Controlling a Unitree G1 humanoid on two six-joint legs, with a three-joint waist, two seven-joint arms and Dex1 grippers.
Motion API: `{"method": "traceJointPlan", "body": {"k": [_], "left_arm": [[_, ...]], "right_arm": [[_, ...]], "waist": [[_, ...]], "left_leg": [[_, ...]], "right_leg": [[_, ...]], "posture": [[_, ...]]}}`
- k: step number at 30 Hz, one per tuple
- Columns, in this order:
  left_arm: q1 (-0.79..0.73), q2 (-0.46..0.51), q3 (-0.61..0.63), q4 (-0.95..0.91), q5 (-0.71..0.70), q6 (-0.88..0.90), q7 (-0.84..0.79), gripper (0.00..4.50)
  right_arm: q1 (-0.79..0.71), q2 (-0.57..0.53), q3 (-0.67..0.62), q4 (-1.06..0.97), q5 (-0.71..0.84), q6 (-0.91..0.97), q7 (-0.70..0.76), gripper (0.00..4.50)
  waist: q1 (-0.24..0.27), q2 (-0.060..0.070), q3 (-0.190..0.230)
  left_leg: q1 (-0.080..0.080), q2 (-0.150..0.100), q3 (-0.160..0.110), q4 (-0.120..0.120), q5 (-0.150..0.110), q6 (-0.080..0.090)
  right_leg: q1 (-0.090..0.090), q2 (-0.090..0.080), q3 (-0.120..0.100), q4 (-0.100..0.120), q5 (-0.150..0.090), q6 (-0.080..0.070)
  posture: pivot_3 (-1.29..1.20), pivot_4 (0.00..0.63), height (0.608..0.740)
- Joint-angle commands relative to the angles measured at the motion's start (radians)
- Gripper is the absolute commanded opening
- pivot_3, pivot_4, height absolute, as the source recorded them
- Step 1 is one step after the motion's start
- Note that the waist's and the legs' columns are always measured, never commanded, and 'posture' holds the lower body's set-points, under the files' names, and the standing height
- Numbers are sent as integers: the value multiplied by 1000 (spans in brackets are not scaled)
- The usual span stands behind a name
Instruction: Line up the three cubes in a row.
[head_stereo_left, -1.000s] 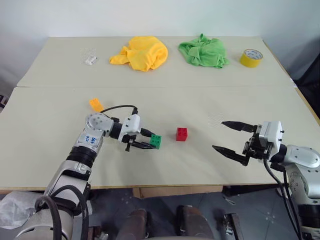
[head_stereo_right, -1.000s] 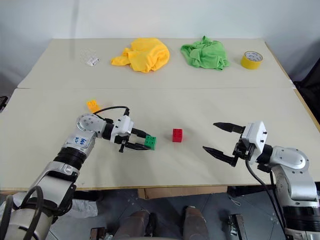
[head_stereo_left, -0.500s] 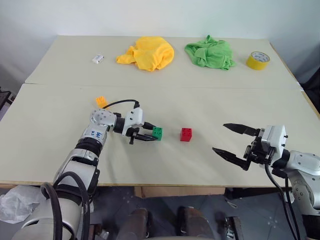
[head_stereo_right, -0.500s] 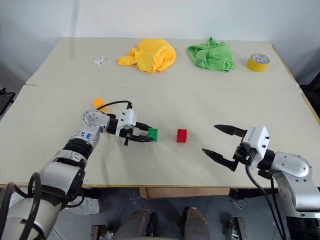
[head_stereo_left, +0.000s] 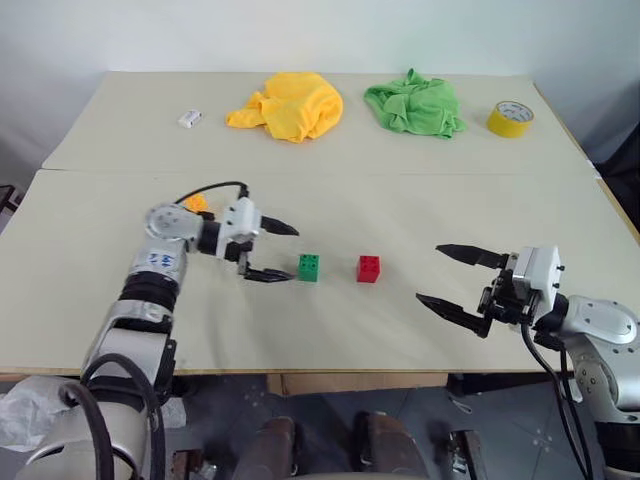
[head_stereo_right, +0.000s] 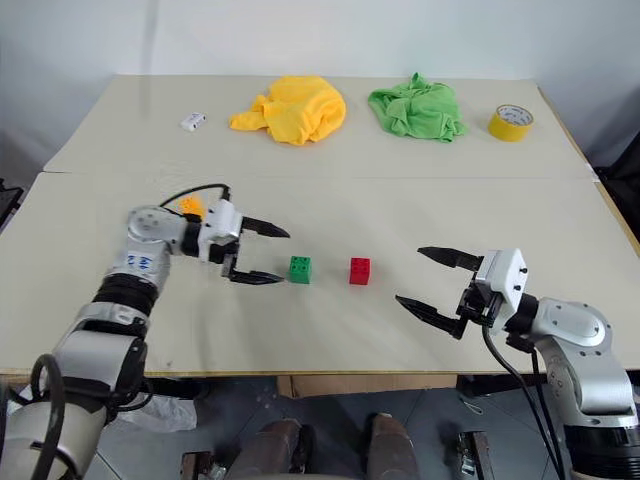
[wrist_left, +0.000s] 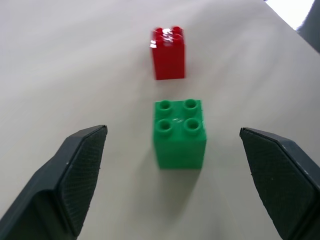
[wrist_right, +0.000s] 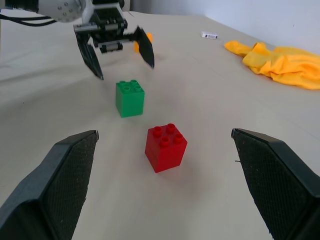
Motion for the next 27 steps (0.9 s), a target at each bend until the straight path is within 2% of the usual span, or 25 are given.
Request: {"method": "traceJointPlan", "body": {"k": [1, 3, 7, 10, 13, 17, 20, 24, 27], "left_arm": [[121, 90, 198, -239, -127, 149, 186, 4482], [242, 113, 299, -361, -165, 216, 315, 4482], [569, 107, 497, -564, -165, 238, 543, 4482], [767, 37, 657, -665, -202, 268, 729, 4482], [910, -2, 711, -728, -201, 274, 794, 4482], [1030, -80, 798, -768, -268, 317, 900, 4482], [1086, -131, 791, -822, -282, 322, 936, 4482], [1053, -126, 722, -844, -239, 321, 973, 4482], [947, -102, 659, -871, -218, 382, 1050, 4482]], "right_arm": [[-64, 32, 34, 2, 47, 29, 16, 4500], [-105, 67, 60, 24, 18, -10, 11, 4500], [-159, 109, 96, 49, 2, -19, 18, 4500], [-187, 132, 114, 62, -19, -45, 6, 4500], [-202, 144, 120, 75, -33, -66, 10, 4500], [-217, 140, 124, 89, -51, -90, 17, 4500], [-231, 135, 122, 99, -44, -81, 24, 4500], [-241, 130, 128, 116, -47, -82, 42, 4500], [-239, 126, 127, 121, -52, -83, 45, 4500]], "waist": [[-11, 0, 0], [-21, 0, 0], [-19, 1, 0], [-14, 1, 0], [-2, -1, 0], [12, -1, 0], [5, -1, 0], [12, -1, 0], [13, -1, 0]], "left_leg": [[0, 0, -1, 0, 0, 0], [0, 2, -1, 0, -1, -1], [2, 3, -1, -2, -1, -3], [1, 2, -1, -1, -2, -2], [1, 2, -2, 0, -2, -2], [2, 2, -2, -1, -3, -2], [3, 3, -2, -1, -3, -2], [2, 3, -2, -2, -3, -2], [3, 3, -2, -2, -3, -2]], "right_leg": [[0, 0, 3, 0, 0, 0], [0, 1, 6, 0, -1, -1], [-1, 1, 7, 1, -1, -2], [-1, 1, 7, 0, -1, -2], [1, 0, 7, -2, -1, -2], [3, 0, 7, -7, -1, -3], [3, 0, 8, -8, -1, -3], [2, 0, 7, -8, -1, -3], [3, 0, 7, -8, -1, -3]], "posture": [[0, 150, 740], [0, 150, 740], [0, 150, 740], [0, 150, 740], [0, 150, 740], [0, 150, 740], [0, 150, 740], [0, 150, 740], [0, 150, 740]]}}
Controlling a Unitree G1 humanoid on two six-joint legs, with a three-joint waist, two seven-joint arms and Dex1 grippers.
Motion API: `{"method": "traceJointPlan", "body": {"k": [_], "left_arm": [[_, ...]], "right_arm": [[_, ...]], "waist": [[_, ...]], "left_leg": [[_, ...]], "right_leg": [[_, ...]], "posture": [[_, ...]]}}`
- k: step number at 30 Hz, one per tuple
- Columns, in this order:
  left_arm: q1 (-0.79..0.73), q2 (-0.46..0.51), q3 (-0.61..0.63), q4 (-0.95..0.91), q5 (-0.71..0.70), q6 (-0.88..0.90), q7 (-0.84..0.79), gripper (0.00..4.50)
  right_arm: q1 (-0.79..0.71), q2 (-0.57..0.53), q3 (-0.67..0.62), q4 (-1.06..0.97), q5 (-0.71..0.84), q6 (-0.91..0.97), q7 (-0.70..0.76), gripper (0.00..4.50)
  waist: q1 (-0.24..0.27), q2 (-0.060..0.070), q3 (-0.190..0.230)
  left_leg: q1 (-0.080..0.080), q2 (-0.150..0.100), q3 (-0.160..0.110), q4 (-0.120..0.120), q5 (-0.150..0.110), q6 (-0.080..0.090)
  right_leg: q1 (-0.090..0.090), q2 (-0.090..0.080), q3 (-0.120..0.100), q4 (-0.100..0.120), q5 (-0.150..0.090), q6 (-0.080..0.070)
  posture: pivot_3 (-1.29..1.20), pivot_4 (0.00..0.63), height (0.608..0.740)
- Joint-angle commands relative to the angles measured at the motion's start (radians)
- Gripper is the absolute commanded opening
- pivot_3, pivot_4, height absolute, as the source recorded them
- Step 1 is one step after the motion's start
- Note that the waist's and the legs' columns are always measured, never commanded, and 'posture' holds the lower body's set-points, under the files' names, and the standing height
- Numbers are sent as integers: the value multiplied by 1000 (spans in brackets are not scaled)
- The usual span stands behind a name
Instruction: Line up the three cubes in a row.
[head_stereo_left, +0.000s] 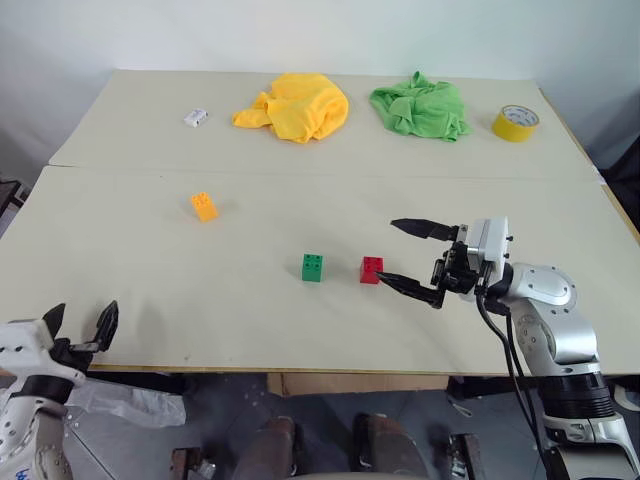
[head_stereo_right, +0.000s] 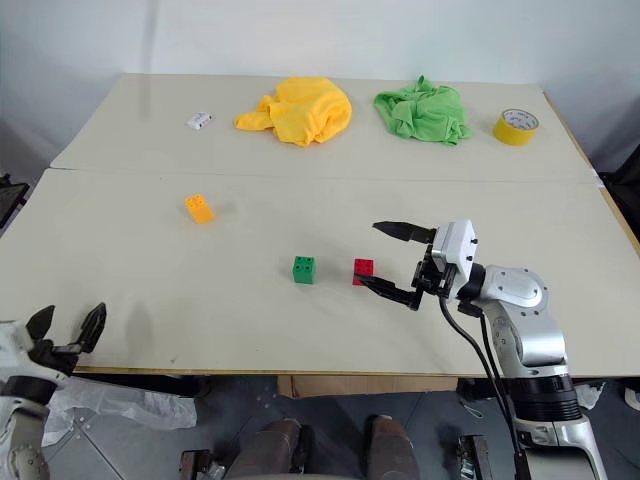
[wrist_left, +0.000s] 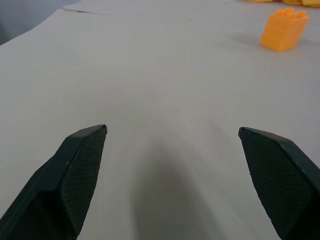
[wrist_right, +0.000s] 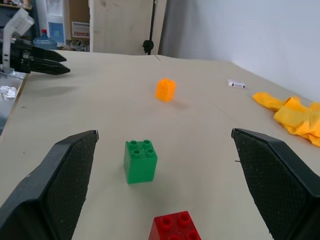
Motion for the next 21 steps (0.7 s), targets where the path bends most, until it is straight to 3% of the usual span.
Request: {"method": "traceJointPlan", "body": {"k": [1, 3, 7, 12, 16, 21], "left_arm": [[-115, 44, -72, -86, 36, 62, 83, 4482], [-185, 50, -127, -115, 82, 129, 159, 4482], [-316, -37, -221, -261, 103, 339, 370, 4482], [-442, -139, -302, -288, 155, 475, 543, 4482], [-615, -267, -311, -87, 250, 503, 777, 4482], [-739, -255, -378, 100, 324, 397, 774, 4482]], "right_arm": [[-2, -14, -17, -11, 2, -17, 9, 4500], [4, -16, -18, -7, -1, -22, 16, 4500], [24, -20, -23, -12, -13, -41, 19, 4500], [45, -10, -19, -25, -21, -48, 5, 4500], [62, -3, -5, -41, -25, -48, -4, 4500], [64, 4, 3, -59, -19, -31, -20, 4500]], "waist": [[1, 0, 0], [-4, 0, 0], [-7, 0, 0], [-7, 0, 0], [5, 0, 0], [1, 0, 0]], "left_leg": [[0, 0, 0, 0, 0, 0], [0, 0, 0, 0, 0, 0], [0, -1, 1, 0, 0, 0], [-1, -1, 2, 0, -1, 0], [-1, -1, 2, 2, 1, -1], [-1, -2, 2, 1, 1, -1]], "right_leg": [[0, 0, 0, 0, 0, 0], [0, 0, 0, 1, 0, 0], [-2, 1, 1, 6, 0, 0], [-3, 2, 1, 7, 0, 0], [-2, 3, 0, 7, 1, 1], [-3, 3, 0, 7, 1, 1]], "posture": [[0, 150, 740], [0, 150, 740], [0, 150, 740], [0, 150, 740], [0, 150, 740], [0, 150, 740]]}}
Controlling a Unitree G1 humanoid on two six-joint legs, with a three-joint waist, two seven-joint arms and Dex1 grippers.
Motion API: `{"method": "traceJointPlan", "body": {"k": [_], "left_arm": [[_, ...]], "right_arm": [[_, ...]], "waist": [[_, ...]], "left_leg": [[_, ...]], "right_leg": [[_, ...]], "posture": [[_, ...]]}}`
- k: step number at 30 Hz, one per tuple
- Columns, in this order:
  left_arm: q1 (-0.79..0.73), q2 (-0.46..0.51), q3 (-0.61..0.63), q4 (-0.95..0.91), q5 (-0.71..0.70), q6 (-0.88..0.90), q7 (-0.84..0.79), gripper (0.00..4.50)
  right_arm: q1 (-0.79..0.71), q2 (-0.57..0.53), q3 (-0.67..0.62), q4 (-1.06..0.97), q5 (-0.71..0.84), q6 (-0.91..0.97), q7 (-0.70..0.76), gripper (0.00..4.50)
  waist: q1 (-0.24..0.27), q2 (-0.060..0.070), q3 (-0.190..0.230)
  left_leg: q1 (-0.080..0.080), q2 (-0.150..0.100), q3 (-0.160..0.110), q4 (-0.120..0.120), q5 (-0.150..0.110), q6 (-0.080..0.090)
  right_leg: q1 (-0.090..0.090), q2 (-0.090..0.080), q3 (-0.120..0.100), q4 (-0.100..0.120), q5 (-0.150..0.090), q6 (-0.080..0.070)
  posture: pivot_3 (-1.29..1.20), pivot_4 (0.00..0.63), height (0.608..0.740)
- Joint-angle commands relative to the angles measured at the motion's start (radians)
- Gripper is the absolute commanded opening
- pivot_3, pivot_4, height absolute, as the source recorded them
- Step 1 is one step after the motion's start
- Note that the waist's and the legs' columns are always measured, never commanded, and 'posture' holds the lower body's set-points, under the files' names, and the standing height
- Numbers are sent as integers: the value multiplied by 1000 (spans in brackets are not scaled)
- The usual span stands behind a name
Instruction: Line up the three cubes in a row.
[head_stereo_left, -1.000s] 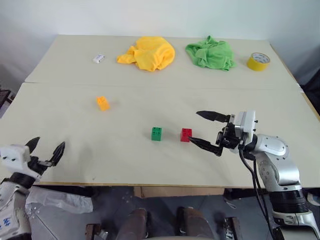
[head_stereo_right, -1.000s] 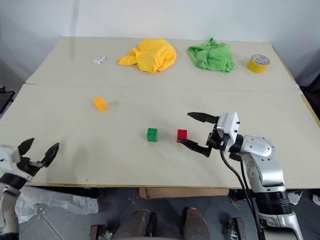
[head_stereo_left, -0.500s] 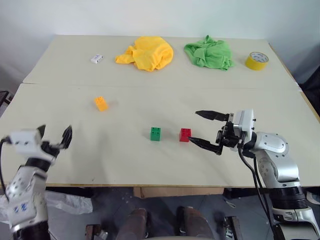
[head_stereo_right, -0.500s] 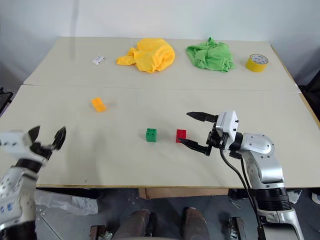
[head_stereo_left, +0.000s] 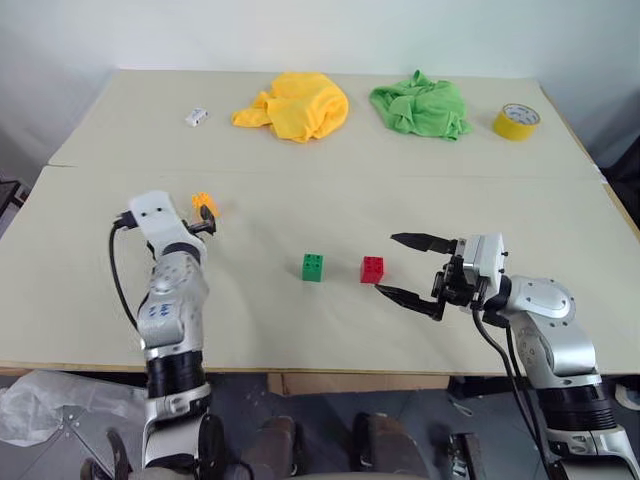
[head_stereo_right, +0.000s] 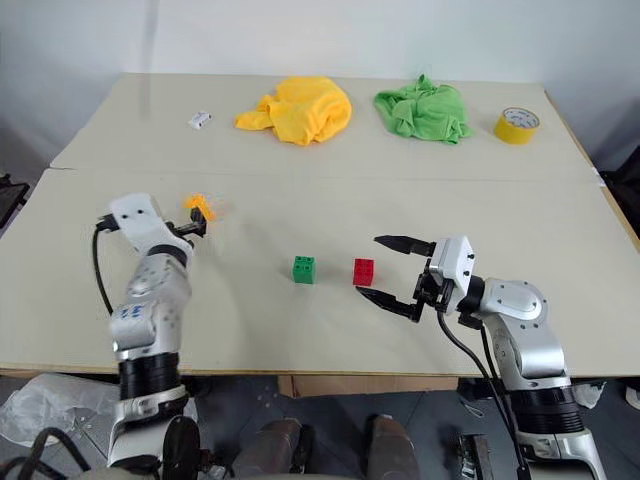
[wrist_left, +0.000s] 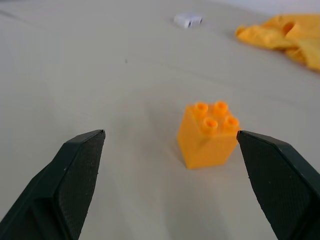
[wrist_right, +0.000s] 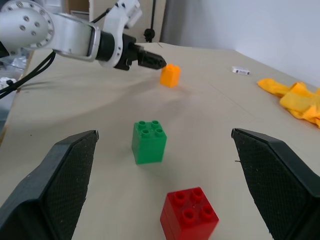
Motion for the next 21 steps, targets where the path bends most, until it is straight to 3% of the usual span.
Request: {"method": "traceJointPlan", "body": {"k": [1, 12, 15, 21], "left_arm": [[-78, 10, -18, 80, 43, -69, 25, 4482], [-170, 3, -54, 257, 103, -144, 78, 4482], [-172, 4, -51, 271, 96, -155, 72, 3869], [-180, 8, -38, 299, 80, -167, 57, 2038]], "right_arm": [[-6, 4, -1, -47, 13, 6, -12, 4500], [8, 5, -3, -102, 19, 53, -46, 4500], [16, 4, -7, -107, 14, 55, -57, 4500], [25, 5, -8, -99, 11, 45, -56, 4500]], "waist": [[-2, 0, 0], [-2, 0, 0], [-2, 0, 0], [-1, 0, 0]], "left_leg": [[0, 0, 0, 0, 0, 0], [0, 0, 0, 0, 0, 0], [0, 0, 0, 0, 0, 0], [0, 0, 0, 1, 0, 0]], "right_leg": [[-1, 0, -1, 0, 0, 0], [0, -1, -8, 0, 0, 0], [0, -1, -8, 0, 0, 0], [0, -1, -9, 0, 0, 0]], "posture": [[0, 150, 740], [0, 150, 740], [0, 150, 740], [0, 150, 740]]}}
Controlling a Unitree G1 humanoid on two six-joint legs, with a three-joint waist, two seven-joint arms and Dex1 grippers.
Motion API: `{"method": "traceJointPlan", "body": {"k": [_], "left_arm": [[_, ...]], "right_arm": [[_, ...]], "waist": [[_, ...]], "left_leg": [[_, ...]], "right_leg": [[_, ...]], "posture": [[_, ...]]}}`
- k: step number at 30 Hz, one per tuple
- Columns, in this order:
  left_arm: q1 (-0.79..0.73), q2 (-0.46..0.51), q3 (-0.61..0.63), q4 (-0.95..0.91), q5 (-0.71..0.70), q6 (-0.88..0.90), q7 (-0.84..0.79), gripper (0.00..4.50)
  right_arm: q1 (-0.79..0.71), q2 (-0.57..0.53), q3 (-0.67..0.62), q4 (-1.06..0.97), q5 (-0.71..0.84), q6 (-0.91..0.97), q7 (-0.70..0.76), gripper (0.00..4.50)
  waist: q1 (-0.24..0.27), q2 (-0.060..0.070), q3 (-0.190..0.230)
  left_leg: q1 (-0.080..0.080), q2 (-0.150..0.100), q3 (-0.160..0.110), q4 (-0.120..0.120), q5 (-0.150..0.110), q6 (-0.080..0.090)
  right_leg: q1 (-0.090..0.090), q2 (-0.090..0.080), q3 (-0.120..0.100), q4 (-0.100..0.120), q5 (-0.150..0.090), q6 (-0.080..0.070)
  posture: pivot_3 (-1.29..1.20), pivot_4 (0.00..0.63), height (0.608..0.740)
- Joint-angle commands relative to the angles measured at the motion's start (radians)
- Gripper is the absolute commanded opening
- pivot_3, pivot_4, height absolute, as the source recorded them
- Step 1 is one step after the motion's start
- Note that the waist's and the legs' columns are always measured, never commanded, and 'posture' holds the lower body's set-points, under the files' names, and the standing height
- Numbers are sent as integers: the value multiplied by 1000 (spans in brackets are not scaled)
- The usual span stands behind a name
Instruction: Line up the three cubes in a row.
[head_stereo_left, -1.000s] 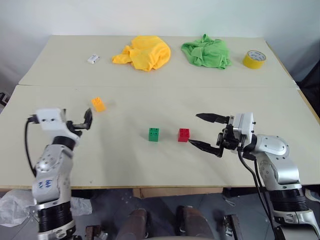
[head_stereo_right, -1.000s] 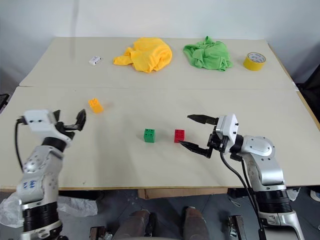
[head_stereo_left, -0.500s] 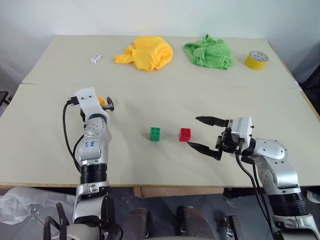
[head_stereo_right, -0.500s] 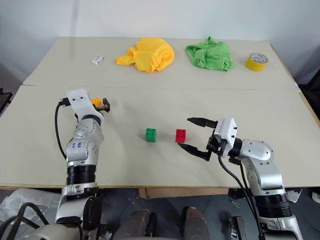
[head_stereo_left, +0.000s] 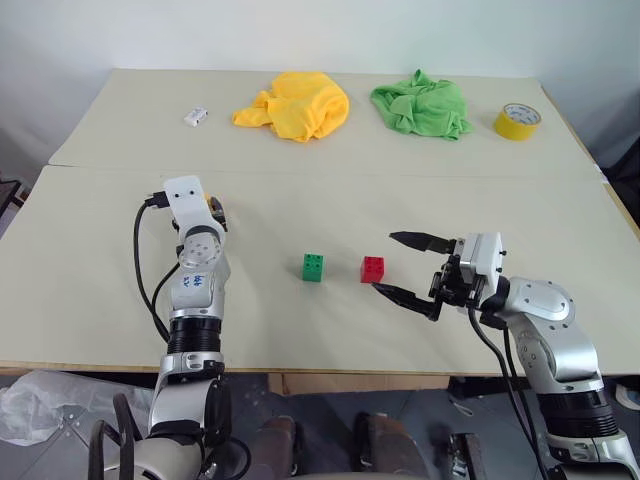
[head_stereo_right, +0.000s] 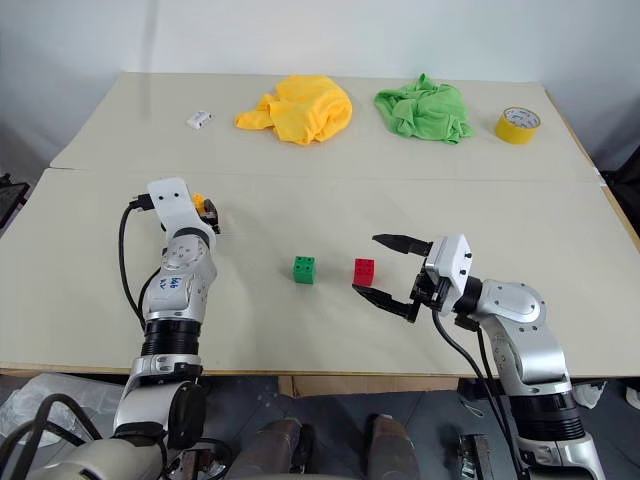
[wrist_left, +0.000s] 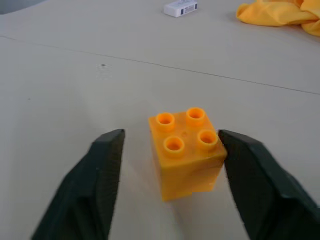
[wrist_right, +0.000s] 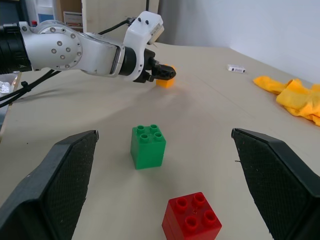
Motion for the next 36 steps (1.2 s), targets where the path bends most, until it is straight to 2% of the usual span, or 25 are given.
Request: {"method": "traceJointPlan", "body": {"k": [1, 2, 4, 6, 10, 14, 17, 20, 25, 30, 36], "left_arm": [[-13, 10, 7, -10, -13, -10, -24, 1691], [-5, 17, 11, -18, -33, 11, -56, 1460], [13, 48, 31, -37, -99, 21, -172, 1464], [19, 126, 13, -36, -151, 15, -369, 1464], [12, 349, -57, 3, -209, -131, -854, 1464], [-8, 470, -97, 13, -341, -242, -1368, 1464], [-53, 530, -176, 142, -281, -363, -1581, 1464], [-117, 535, -230, 327, -245, -527, -1779, 1464], [-213, 503, -329, 632, -114, -809, -1924, 1464], [-279, 448, -321, 769, -86, -868, -1918, 1464], [-299, 463, -336, 838, -21, -889, -1916, 1464]], "right_arm": [[12, 3, -10, -22, 8, -26, 0, 4500], [16, 5, -10, -17, 6, -34, 2, 4500], [23, 5, -13, -12, 2, -45, 2, 4500], [27, 7, -15, -15, 2, -44, -11, 4500], [41, -10, -21, -14, 4, -46, -1, 4500], [49, -30, -39, -11, 8, -44, 6, 4500], [66, -53, -60, -18, 15, -49, 20, 4500], [83, -78, -81, -26, 23, -45, 29, 4500], [119, -106, -107, -63, 27, -29, 20, 4500], [161, -109, -121, -120, 33, -5, -8, 4500], [191, -115, -135, -165, 39, 19, -33, 4500]], "waist": [[-1, 0, 0], [-1, 0, 0], [-1, 0, 0], [-4, 0, 0], [-9, 0, 0], [-6, 1, 0], [-4, 1, 0], [-6, 1, 0], [-6, 1, 0], [-6, 0, 1], [-6, 0, 1]], "left_leg": [[0, 0, 0, 0, 0, 0], [0, 0, 0, 0, 0, 0], [0, 0, 0, 0, 0, 0], [0, 0, 0, 0, 0, 0], [0, 2, 0, 0, 0, -2], [0, 2, 0, -1, 0, -2], [1, 1, -2, 0, 0, -1], [1, 0, -2, 0, 1, -1], [0, 0, -1, -1, 1, 1], [-1, 0, 0, 0, 1, 2], [-1, 0, 0, 0, 1, 3]], "right_leg": [[0, 0, 0, 0, 0, 0], [0, 0, 0, 0, 0, 0], [0, 0, 0, 0, 0, 0], [0, 0, 0, 0, 0, 0], [0, 1, -1, 0, 0, 0], [1, 0, -2, -1, 0, -1], [3, -1, -2, -3, 0, -1], [3, 0, -3, -3, 0, -1], [2, 3, -4, -2, 0, -1], [1, 2, -3, 0, 0, 0], [0, 2, -3, 1, 0, 0]], "posture": [[0, 150, 740], [0, 150, 740], [0, 150, 740], [0, 150, 740], [0, 150, 740], [0, 150, 740], [0, 150, 740], [0, 150, 740], [0, 150, 740], [0, 150, 740], [0, 150, 740]]}}
